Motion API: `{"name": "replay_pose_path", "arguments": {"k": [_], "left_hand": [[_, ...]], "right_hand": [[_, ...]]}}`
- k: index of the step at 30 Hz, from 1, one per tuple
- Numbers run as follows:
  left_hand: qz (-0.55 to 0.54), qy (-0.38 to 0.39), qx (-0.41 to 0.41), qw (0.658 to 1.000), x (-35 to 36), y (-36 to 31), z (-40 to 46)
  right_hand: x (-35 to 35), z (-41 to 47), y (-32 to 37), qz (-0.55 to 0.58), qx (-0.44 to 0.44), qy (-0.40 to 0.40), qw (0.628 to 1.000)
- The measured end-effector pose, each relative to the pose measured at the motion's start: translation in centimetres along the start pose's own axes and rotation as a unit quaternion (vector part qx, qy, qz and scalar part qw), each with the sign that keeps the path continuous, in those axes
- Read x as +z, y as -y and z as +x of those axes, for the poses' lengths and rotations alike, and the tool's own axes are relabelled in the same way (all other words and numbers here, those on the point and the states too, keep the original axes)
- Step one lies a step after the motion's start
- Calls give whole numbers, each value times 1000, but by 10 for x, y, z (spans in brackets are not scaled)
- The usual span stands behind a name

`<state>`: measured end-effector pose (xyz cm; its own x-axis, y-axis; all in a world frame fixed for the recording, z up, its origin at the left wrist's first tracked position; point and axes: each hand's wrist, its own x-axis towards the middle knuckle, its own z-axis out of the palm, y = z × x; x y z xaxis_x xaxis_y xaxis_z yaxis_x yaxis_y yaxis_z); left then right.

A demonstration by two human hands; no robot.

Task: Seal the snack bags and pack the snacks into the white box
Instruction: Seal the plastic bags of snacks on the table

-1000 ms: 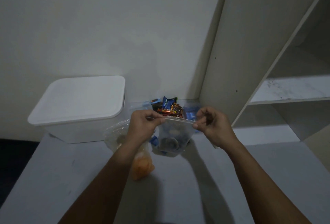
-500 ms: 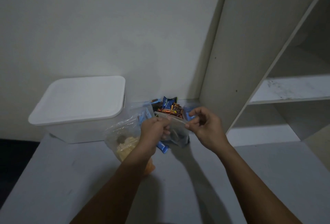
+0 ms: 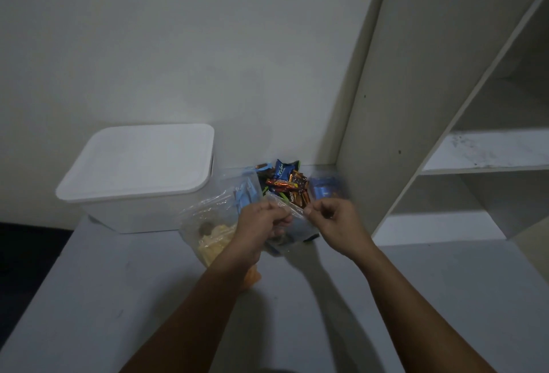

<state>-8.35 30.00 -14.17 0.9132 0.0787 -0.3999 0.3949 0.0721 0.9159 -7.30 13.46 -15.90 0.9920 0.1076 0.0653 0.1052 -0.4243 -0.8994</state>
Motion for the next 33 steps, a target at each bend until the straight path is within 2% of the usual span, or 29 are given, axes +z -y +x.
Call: {"name": "replay_pose_path", "arguments": {"k": [3, 7, 11, 13, 17, 20, 22, 27, 33], "left_hand": [[48, -28, 25, 998, -2, 5, -2], [82, -133, 70, 985, -12, 15, -4], [116, -60, 95, 987, -24, 27, -12], [103, -78, 99, 987, -30, 34, -16], [44, -123, 49, 990, -45, 50, -23], [11, -127, 1, 992, -58, 59, -33], [5, -124, -17, 992, -67, 68, -37], [28, -161, -45, 986, -84, 87, -43], [89, -167, -19, 982, -101, 81, -48]], "right_hand": [[4, 3, 2, -44, -12, 8, 999], [1, 4, 10, -89, -26, 46, 995], [-6, 8, 17, -99, -36, 120, 987], [-4, 11, 20, -103, -41, 148, 983], [10, 10, 21, -86, -21, 176, 980], [26, 11, 17, -144, -17, 229, 963], [39, 12, 15, -170, -18, 234, 957], [70, 13, 12, -205, -1, 241, 949], [90, 21, 14, -206, -2, 249, 946]]}}
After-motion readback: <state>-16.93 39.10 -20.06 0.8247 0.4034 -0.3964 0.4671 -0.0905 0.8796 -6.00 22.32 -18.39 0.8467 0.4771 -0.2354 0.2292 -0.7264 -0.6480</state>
